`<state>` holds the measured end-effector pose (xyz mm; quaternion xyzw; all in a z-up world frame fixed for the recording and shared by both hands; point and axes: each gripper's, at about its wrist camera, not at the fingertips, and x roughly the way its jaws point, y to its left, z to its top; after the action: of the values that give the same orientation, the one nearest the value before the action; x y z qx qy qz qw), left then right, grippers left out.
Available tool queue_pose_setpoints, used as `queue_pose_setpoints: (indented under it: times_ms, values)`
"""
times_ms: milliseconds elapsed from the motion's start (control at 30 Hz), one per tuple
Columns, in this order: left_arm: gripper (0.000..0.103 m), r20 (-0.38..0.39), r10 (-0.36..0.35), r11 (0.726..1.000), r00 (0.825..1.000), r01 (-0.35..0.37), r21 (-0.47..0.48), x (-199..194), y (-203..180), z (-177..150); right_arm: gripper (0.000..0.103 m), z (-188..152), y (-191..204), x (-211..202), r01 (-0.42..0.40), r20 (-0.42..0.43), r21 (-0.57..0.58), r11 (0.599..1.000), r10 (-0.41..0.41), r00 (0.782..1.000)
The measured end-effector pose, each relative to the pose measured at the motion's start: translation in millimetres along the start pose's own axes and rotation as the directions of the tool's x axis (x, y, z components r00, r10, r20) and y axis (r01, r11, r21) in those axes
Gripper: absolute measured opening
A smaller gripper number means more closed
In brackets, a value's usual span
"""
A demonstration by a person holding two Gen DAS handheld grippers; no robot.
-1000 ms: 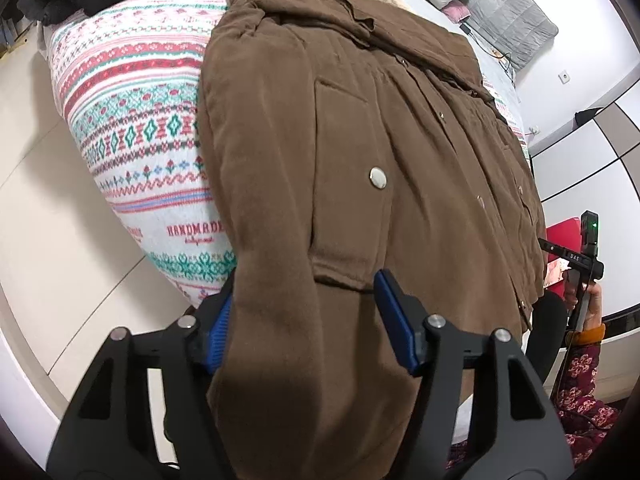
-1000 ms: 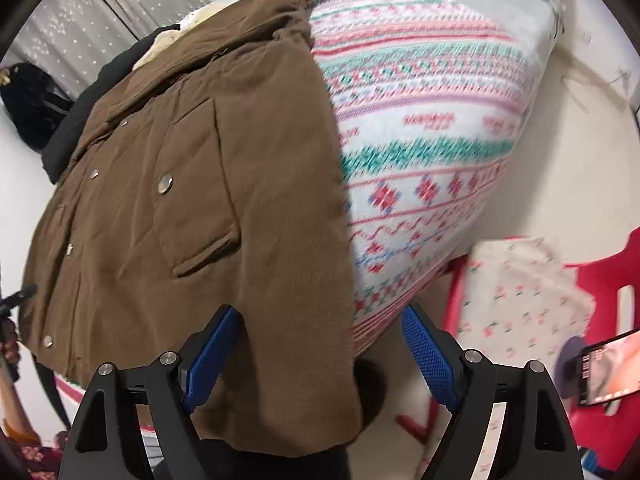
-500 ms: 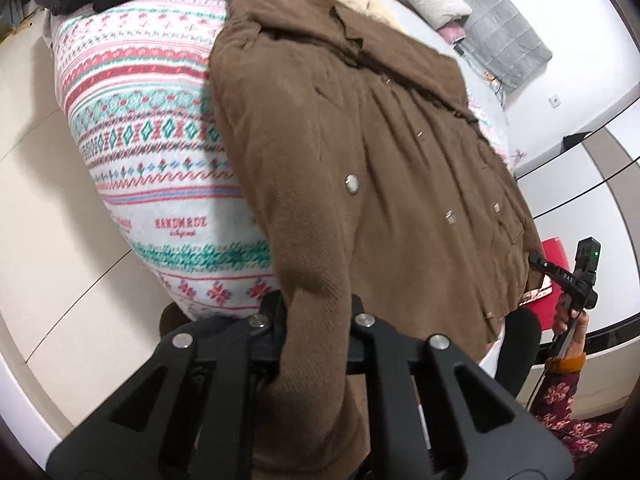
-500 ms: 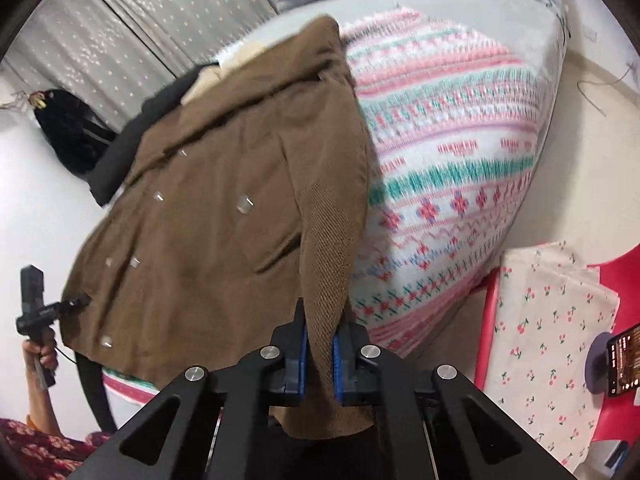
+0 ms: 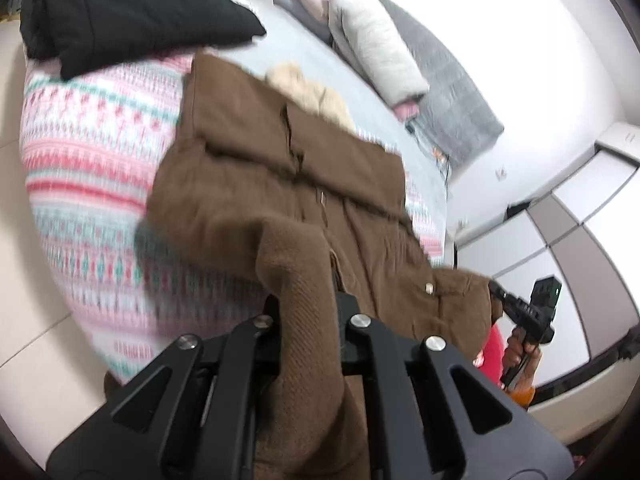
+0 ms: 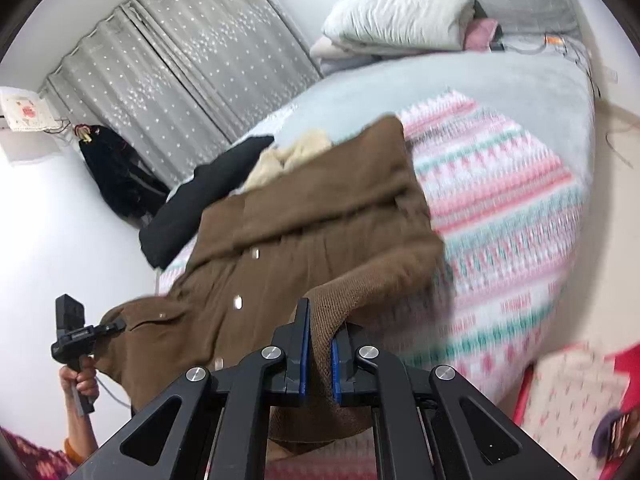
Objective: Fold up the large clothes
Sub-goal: 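Grasp the hem with both tools and lift it toward the fur collar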
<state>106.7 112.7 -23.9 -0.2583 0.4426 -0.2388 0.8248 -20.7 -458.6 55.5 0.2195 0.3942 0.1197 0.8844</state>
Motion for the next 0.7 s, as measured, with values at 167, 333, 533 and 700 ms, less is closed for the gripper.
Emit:
queue_pose_setpoints:
  times_ms: [167, 333, 533, 700]
  values:
    - [0.01, 0.028, -0.011, 0.995, 1.0, 0.014, -0.104, 23, 20, 51, 0.007, 50, 0, 25, 0.057, 0.055, 0.029, 0.998, -0.059, 0.997]
    - [0.01, 0.033, 0.018, 0.986, 0.999, -0.013, -0.167, 53, 40, 89, 0.008, 85, -27, 62, 0.097, 0.078, 0.159, 0.982, -0.11, 0.991]
    - [0.014, 0.009, 0.114, 0.97, 0.993, -0.109, -0.217, 108, 71, 118, 0.008, 108, -65, 112, 0.093, 0.07, 0.282, 0.955, -0.117, 0.991]
    - [0.019, -0.041, 0.138, 0.958, 0.99, -0.144, -0.249, 146, 106, 120, 0.009, 104, -97, 157, 0.117, 0.045, 0.347, 0.931, -0.141, 0.989]
